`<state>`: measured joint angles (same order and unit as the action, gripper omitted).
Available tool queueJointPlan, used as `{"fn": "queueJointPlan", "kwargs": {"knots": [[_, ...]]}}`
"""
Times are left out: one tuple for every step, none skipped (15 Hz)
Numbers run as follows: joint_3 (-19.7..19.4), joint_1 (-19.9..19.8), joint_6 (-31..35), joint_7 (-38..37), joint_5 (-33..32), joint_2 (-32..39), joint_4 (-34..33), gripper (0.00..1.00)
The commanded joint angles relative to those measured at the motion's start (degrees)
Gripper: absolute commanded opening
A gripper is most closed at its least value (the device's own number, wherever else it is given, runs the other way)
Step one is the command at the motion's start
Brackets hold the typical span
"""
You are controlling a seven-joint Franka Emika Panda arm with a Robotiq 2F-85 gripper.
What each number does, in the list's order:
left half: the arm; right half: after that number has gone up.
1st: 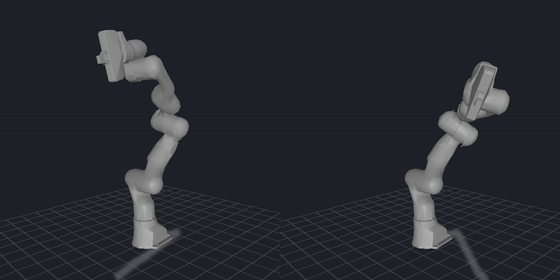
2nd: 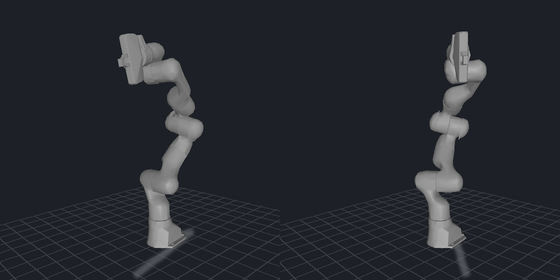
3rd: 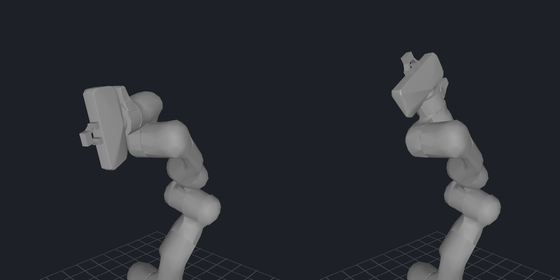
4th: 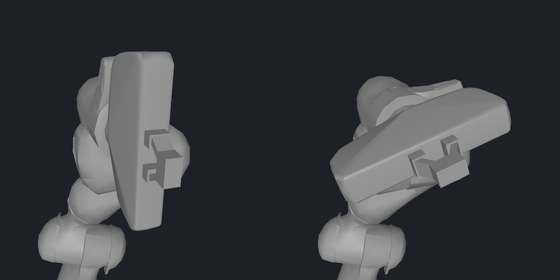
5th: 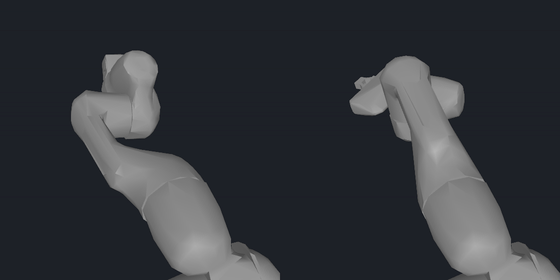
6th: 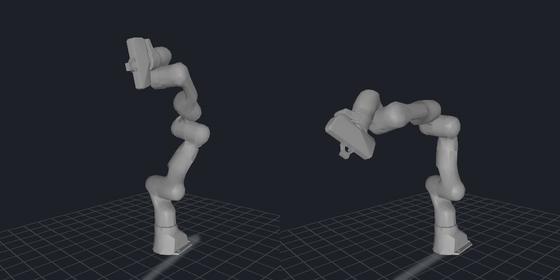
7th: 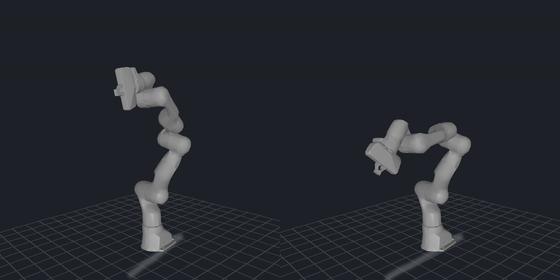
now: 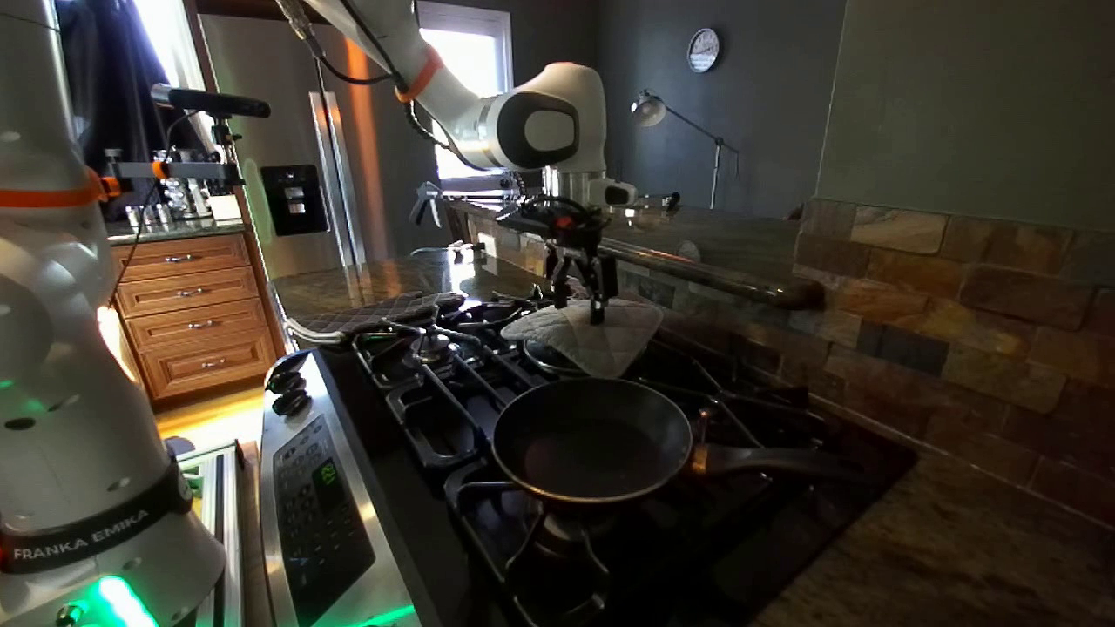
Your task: Move the pan to the bottom right stove plate and use the potholder to put the lid on the pan
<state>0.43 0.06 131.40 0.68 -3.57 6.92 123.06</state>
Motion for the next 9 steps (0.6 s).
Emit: {"fn": "queueJointPlan", "kwargs": {"knots": [[0.05, 0.25, 0.89, -0.38, 0.42, -1.25, 1.18, 1.00], [0.06, 0.23, 0.78, -0.26, 0.53, -1.60, 1.29, 1.00], [0.06, 0.22, 0.85, -0.15, 0.56, -1.85, 1.37, 1.00], [0.03, 0.21, 1.00, -0.26, 0.43, -2.14, 1.44, 1.00], [-0.01, 0.15, 0.97, -0.20, 0.49, -2.37, 1.41, 1.00], [-0.03, 0.10, 0.96, -0.05, 0.57, -2.54, 1.39, 1.00], [-0.07, 0.02, 0.80, 0.21, 0.78, -2.74, 1.36, 1.00], [-0.13, -0.03, 1.02, 0.16, 0.61, -2.90, 1.43, 1.00], [-0.22, -0.11, 1.14, 0.52, 0.38, -2.89, 1.47, 1.00]]}}
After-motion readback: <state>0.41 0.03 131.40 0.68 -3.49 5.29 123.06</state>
